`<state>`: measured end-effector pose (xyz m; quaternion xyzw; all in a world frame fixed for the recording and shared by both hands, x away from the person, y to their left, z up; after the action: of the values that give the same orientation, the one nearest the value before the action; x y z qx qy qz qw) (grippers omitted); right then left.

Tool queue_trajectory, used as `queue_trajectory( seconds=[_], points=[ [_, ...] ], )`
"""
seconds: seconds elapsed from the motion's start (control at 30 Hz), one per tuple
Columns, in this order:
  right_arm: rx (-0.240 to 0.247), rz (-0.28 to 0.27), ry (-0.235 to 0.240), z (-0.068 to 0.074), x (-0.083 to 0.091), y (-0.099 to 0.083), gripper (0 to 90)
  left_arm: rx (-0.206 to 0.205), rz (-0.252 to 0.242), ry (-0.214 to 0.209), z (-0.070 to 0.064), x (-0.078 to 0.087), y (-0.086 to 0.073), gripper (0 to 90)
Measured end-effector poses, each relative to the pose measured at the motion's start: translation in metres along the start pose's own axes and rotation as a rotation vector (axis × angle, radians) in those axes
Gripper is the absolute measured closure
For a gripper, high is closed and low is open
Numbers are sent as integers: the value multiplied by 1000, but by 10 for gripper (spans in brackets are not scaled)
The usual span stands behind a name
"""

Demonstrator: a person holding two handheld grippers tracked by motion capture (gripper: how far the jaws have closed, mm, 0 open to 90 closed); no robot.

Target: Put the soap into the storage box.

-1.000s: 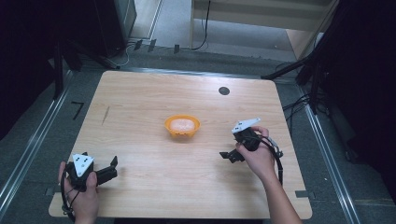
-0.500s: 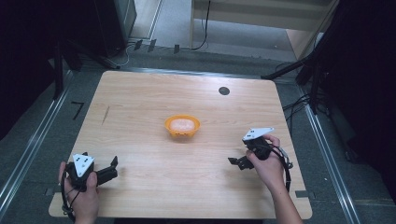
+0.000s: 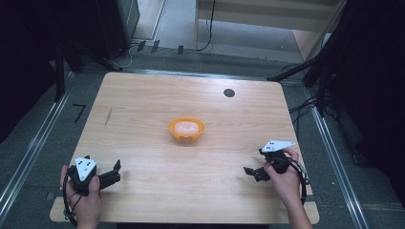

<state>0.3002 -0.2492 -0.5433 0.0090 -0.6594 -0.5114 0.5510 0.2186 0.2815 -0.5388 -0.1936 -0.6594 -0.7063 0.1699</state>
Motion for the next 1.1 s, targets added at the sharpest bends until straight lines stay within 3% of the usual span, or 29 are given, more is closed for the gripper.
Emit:
queue_trajectory(
  seconds=[0.23, 1.1],
  points=[
    [-26, -47, -26, -6, 12, -19, 0, -6, 1, 0, 0, 0, 0, 2],
    [-112, -118, -84, -17, 49, -76, 0, -21, 1, 2, -2, 1, 0, 2]
  ],
)
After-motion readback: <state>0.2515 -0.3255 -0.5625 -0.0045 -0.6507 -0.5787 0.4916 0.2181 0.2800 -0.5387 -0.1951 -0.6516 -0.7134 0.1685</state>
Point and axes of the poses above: each handheld gripper's, and its own axes: x roughly backward along the jaws, y roughly out of its top, z roughly to its left, the point moved 3 cm from there along -x, roughly forward along the jaws, and after that the axes turned 1 degree about z, right-handed, at the moved point
